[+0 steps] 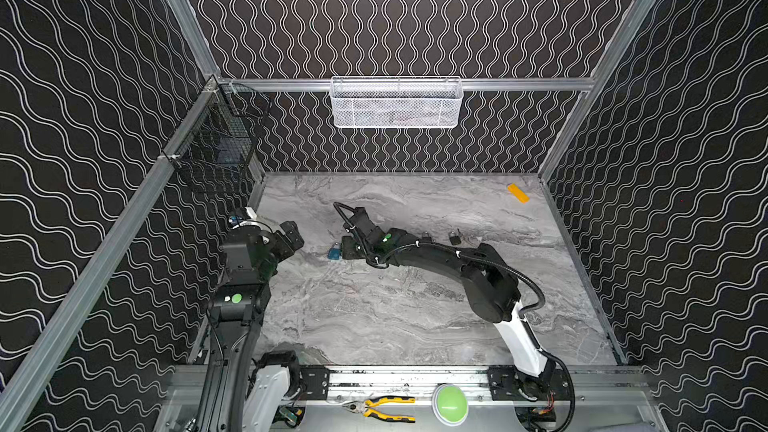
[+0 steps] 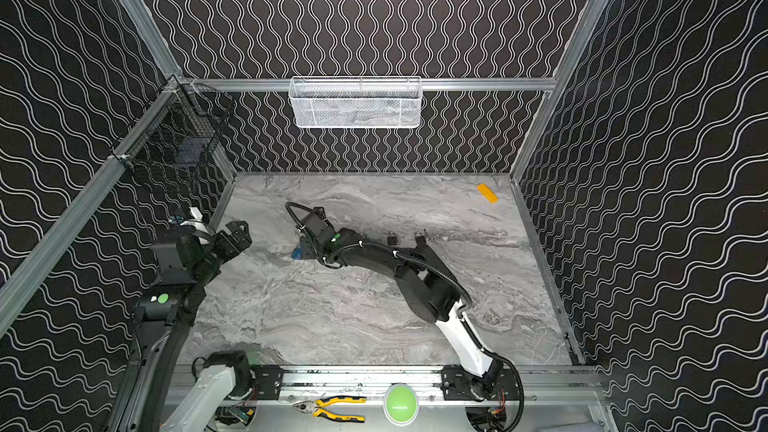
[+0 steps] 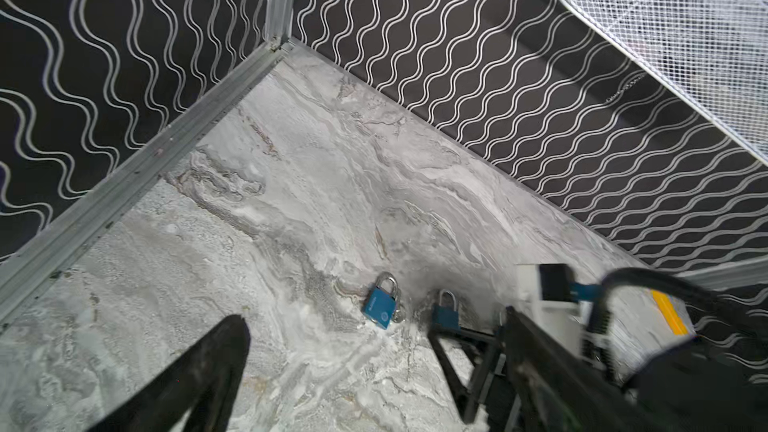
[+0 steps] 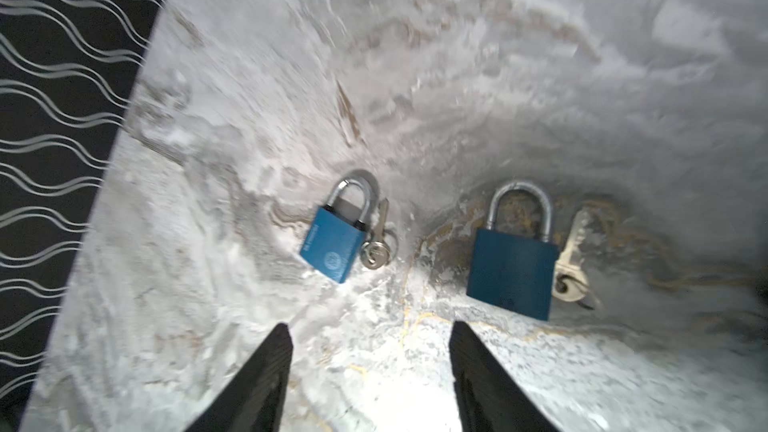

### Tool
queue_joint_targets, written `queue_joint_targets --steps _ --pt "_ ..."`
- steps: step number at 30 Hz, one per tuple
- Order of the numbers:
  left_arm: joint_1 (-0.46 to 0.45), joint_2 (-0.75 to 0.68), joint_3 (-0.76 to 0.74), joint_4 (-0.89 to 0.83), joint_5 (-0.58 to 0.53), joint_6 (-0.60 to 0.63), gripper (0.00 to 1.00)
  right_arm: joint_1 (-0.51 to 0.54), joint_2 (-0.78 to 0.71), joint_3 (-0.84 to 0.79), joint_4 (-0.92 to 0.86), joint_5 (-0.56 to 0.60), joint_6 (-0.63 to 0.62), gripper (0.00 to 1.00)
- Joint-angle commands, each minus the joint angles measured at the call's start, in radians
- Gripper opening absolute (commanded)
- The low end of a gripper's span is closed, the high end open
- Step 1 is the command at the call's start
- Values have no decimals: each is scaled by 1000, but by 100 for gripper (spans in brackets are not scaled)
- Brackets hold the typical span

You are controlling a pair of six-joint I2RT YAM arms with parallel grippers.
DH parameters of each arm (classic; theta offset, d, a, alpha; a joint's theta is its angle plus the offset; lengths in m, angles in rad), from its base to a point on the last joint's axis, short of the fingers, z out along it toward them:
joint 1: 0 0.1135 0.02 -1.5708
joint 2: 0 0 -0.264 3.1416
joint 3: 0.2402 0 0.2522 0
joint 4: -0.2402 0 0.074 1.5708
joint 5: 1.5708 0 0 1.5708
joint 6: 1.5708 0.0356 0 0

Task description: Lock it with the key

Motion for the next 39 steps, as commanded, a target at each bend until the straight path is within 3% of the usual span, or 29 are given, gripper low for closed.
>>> queue_joint_targets --steps 1,3,4,13,18,21,24,27,30,33,37,39 --pt "3 -12 -2 62 -59 9 99 -1 -57 12 -33 58 -44 74" --pt "2 -28 -11 80 -80 8 99 -5 -107 -11 -26 77 -60 98" --pt "1 -34 -15 86 -96 4 99 -10 -138 -29 -20 85 -66 100" --pt "2 -38 -42 81 -255 56 98 -127 -411 -211 -20 89 -141 100" --pt "0 -20 -79 78 -371 49 96 -226 -610 -449 88 79 -201 100" --pt "2 -8 -132 154 -344 51 96 -306 -721 -590 134 78 -191 100" --pt "0 12 -178 214 -381 40 97 -377 -835 -740 218 182 -173 100" --pt "0 24 -265 359 -405 49 99 -423 -953 -931 370 330 -194 100" --pt "0 34 -361 519 -405 96 99 -450 -1022 -1079 530 365 -330 100" --pt "-1 60 -414 613 -403 144 99 -479 -1039 -1141 573 414 -397 100" --pt "-1 98 -525 864 -322 222 99 -499 -1066 -1242 693 413 -580 100" --pt "-1 143 -562 968 -294 244 98 -508 -1066 -1261 701 443 -586 100"
